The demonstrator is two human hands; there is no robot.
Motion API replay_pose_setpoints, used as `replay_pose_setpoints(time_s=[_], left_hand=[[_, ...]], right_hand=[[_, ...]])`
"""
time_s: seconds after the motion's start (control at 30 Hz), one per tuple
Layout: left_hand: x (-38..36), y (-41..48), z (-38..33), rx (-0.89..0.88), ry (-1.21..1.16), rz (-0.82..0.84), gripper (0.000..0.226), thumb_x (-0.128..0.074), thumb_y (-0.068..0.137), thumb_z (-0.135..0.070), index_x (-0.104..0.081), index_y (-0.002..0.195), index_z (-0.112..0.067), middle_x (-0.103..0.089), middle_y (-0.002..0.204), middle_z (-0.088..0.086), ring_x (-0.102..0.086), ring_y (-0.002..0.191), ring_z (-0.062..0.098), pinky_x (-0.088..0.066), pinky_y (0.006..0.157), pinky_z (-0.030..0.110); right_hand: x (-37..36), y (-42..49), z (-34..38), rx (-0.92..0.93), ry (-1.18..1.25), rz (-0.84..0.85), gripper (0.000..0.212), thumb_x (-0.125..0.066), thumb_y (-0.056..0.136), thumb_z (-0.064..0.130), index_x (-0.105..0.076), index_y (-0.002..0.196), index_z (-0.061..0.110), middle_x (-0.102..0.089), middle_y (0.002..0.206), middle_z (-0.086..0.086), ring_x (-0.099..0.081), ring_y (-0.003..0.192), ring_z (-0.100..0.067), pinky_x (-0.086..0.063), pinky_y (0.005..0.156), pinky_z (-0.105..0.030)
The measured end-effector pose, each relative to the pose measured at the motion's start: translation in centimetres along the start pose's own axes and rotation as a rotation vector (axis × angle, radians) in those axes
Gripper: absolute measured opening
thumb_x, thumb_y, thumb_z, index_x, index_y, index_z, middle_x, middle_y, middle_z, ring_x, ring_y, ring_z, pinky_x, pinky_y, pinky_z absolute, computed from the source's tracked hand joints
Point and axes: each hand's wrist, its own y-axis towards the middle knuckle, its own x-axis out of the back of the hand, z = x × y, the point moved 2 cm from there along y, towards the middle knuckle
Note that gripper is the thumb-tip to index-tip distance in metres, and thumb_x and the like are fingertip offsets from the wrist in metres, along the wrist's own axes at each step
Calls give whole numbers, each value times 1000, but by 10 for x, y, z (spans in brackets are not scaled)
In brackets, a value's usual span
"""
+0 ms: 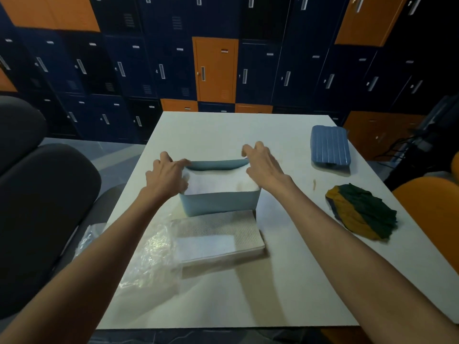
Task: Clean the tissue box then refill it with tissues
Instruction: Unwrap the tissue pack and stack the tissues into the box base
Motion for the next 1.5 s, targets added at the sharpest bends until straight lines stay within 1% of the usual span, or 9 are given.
replay_pose_setpoints(time_s=[0.2,0.47,0.57,0.7,0.8,1.0,1.17,1.33,1.5], left_hand=[[-5,6,-6,167,99,173,34,-67,85,-18,-61,119,-21,-32,122,12,-35,116,36,-34,83,49],[-18,10,-6,254,79,159,28,-57,91,-13,-54,119,-17,-33,117,10,-34,115,32,-29,76,45],[-21,9,-4,246,59,155,28,-56,93,-16,-53,121,-18,-37,121,11,-36,117,33,-29,76,45],[-21,12,1,169,15,169,27,-59,92,-17,-59,118,-23,-34,109,8,-35,100,30,-31,79,47],[-15,5,4,67,-63,85,37,-59,94,-24,-55,130,-31,-39,119,11,-43,111,36,-35,90,51],[-9,-31,23,10,-449,-298,38,-56,95,-37,-52,132,-27,-56,125,5,-59,108,26,-47,94,51],[-27,-72,44,-41,-540,-310,23,-59,95,-29,-69,107,-13,-72,104,4,-65,88,17,-49,80,30],[-67,-98,41,-177,-211,127,97,-35,67,-93,-40,144,-34,-49,141,0,-46,129,20,-26,110,54],[-94,-105,35,-222,-119,197,124,-11,45,-104,-21,151,-39,-33,151,-1,-25,142,19,-10,114,62]], right_hand=[[-5,1,22,57,-277,258,39,-47,80,-21,-32,61,10,-32,68,-5,-34,54,-14,-31,47,-23],[-20,6,19,80,-380,238,31,-54,81,-14,-61,103,5,-62,112,-10,-62,105,-27,-39,74,-29],[-18,7,15,57,-359,242,26,-52,79,-18,-47,72,6,-57,90,-8,-62,97,-28,-38,67,-29],[-18,7,10,63,-242,226,25,-48,79,-17,-55,77,7,-51,80,-9,-56,78,-29,-40,55,-28],[-17,5,2,30,17,114,31,-49,85,-5,-67,106,9,-65,107,-10,-63,93,-30,-53,80,-39],[4,-50,-20,-233,548,-322,16,-55,88,6,-71,90,4,-72,88,-7,-65,79,-21,-49,74,-27],[-36,-101,-37,-459,652,-42,13,-57,89,9,-70,92,9,-71,83,-9,-68,80,-23,-52,84,-34],[-67,-119,-27,-472,615,129,16,-60,90,20,-72,94,10,-70,90,-4,-61,85,-17,-41,74,-21],[-63,-121,-15,-436,629,86,17,-66,87,27,-67,93,12,-66,86,-1,-61,84,-19,-44,73,-25]])
